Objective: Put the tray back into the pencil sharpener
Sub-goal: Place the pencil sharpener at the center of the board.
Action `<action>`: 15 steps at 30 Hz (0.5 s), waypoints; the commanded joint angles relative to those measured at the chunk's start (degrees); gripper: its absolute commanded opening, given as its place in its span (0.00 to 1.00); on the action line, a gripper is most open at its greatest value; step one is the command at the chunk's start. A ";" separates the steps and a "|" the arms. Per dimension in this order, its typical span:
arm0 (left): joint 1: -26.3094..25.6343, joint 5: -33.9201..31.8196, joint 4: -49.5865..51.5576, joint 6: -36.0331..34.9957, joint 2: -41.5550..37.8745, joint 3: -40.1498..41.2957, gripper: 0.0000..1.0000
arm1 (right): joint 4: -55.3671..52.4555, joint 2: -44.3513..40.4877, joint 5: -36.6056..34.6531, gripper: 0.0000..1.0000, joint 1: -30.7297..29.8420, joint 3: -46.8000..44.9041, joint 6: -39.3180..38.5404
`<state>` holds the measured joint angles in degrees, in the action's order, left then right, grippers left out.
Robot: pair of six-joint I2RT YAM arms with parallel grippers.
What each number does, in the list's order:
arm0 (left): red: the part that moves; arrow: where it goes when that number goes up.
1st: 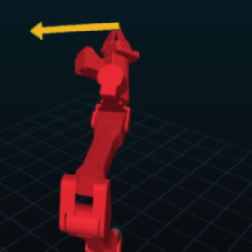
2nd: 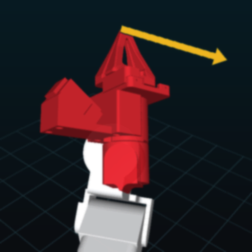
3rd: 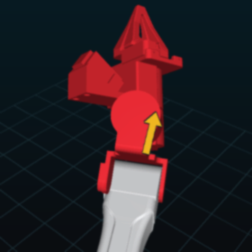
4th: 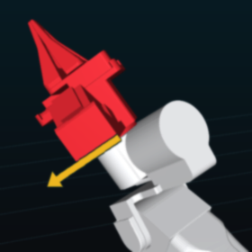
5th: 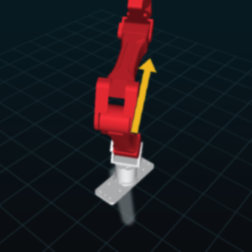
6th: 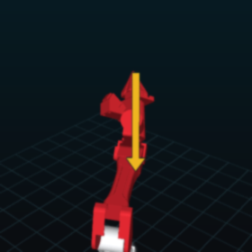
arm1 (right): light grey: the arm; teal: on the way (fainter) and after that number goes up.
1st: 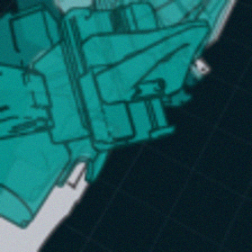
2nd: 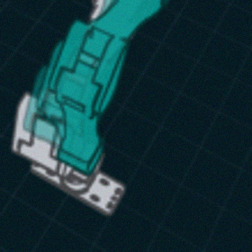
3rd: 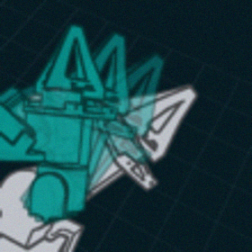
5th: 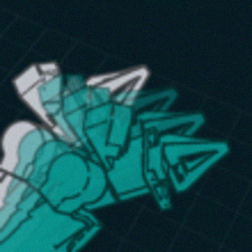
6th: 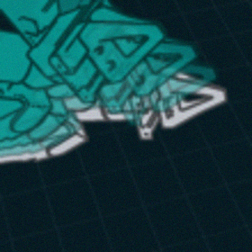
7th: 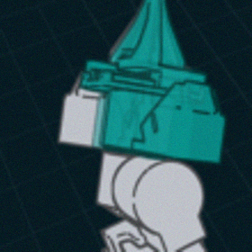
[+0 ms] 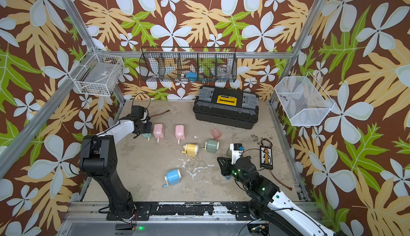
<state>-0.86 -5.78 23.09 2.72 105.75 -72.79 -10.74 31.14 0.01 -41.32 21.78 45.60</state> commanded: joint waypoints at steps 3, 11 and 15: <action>0.19 -1.11 1.69 -0.26 0.11 0.36 0.52 | 1.12 0.38 -0.16 0.22 -0.07 0.45 -0.63; 0.16 -2.13 1.17 -0.17 -1.54 1.36 0.75 | 0.94 0.54 0.16 0.23 -0.08 0.57 -1.11; 0.16 -2.67 0.67 0.07 -3.10 2.21 0.78 | 0.84 0.28 0.34 0.23 -0.06 0.79 -1.34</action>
<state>-0.82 -7.51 23.70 2.74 103.53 -70.85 -10.72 31.57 0.10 -41.32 21.78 44.91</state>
